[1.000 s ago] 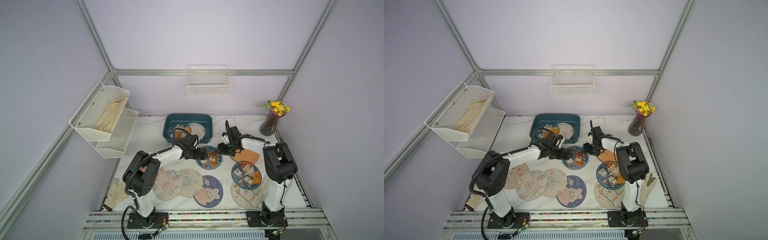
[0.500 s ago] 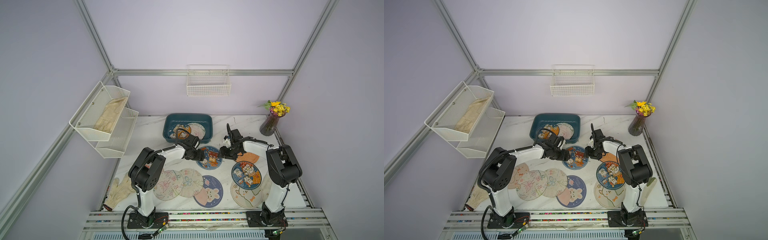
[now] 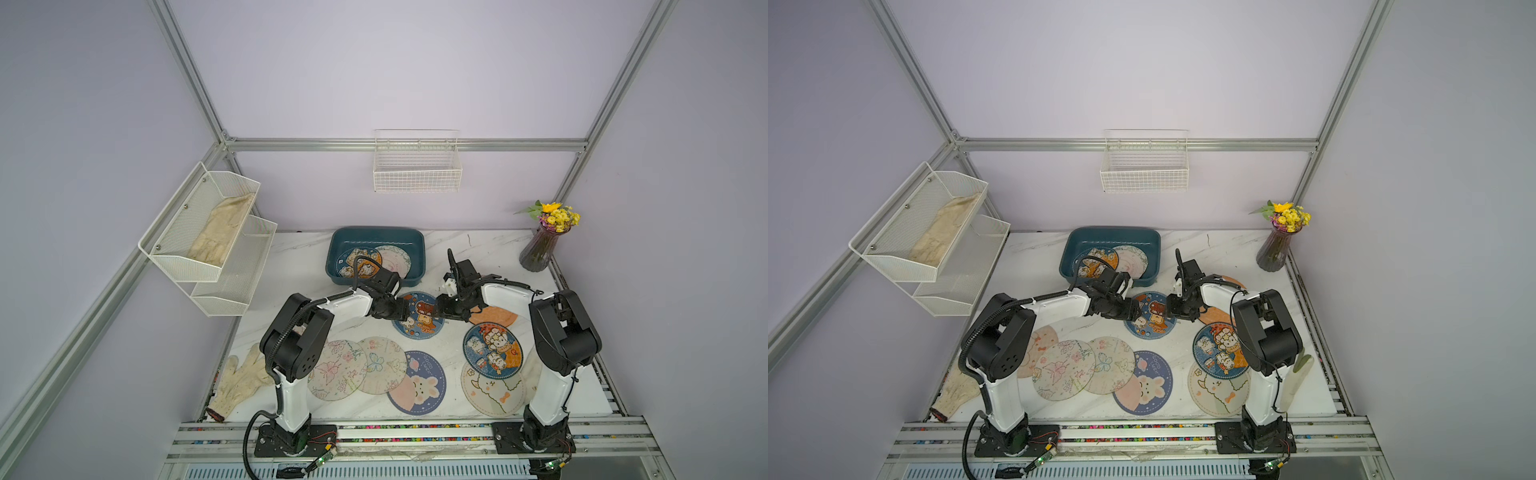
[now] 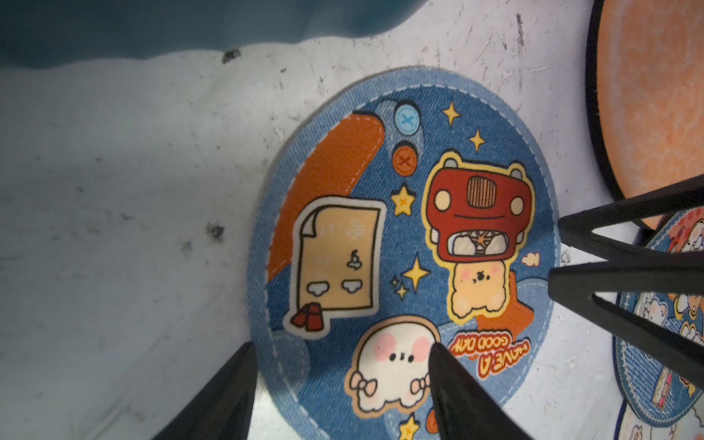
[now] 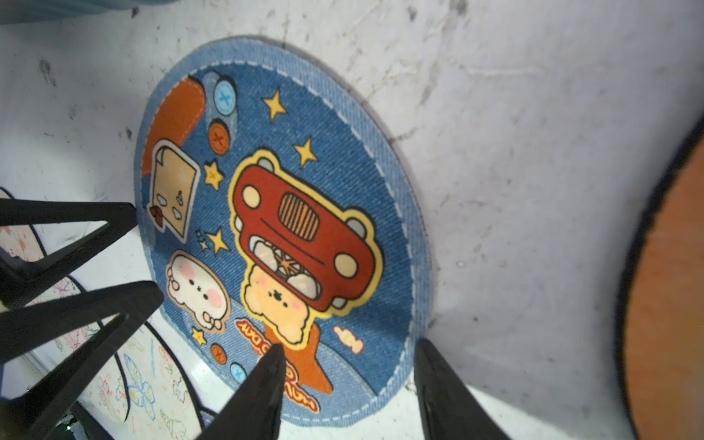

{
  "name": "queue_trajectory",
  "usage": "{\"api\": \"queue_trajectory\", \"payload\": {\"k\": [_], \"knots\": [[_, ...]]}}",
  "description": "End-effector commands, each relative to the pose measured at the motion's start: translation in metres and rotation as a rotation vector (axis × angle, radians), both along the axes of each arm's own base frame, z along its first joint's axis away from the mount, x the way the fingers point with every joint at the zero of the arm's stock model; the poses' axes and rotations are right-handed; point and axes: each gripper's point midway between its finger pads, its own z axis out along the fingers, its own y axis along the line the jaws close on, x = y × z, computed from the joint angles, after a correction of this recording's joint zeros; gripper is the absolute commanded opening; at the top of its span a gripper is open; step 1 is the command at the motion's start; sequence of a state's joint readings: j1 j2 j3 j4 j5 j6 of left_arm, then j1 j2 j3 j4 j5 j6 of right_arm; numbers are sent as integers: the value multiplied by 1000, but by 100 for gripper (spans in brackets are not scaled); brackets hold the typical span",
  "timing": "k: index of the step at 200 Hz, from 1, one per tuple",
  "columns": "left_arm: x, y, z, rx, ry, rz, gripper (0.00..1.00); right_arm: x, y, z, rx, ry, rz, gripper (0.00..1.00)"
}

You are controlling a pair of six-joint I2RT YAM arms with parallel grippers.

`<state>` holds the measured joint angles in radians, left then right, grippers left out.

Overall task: Put the coasters into the storage box
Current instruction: Pick up the coaster from the center of the board.

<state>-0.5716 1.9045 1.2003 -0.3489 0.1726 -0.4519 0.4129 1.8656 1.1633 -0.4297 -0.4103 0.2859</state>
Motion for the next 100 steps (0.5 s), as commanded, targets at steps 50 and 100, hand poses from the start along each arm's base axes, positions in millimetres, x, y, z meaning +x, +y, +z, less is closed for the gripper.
{"api": "queue_trajectory", "payload": {"k": [50, 100], "knots": [[-7, -21, -6, -33, 54, -46, 65, -17, 8, -28, -12, 89, 20, 55], [-8, -21, -4, -37, 52, -44, 50, -19, 7, -28, -12, 91, 22, 55]]}}
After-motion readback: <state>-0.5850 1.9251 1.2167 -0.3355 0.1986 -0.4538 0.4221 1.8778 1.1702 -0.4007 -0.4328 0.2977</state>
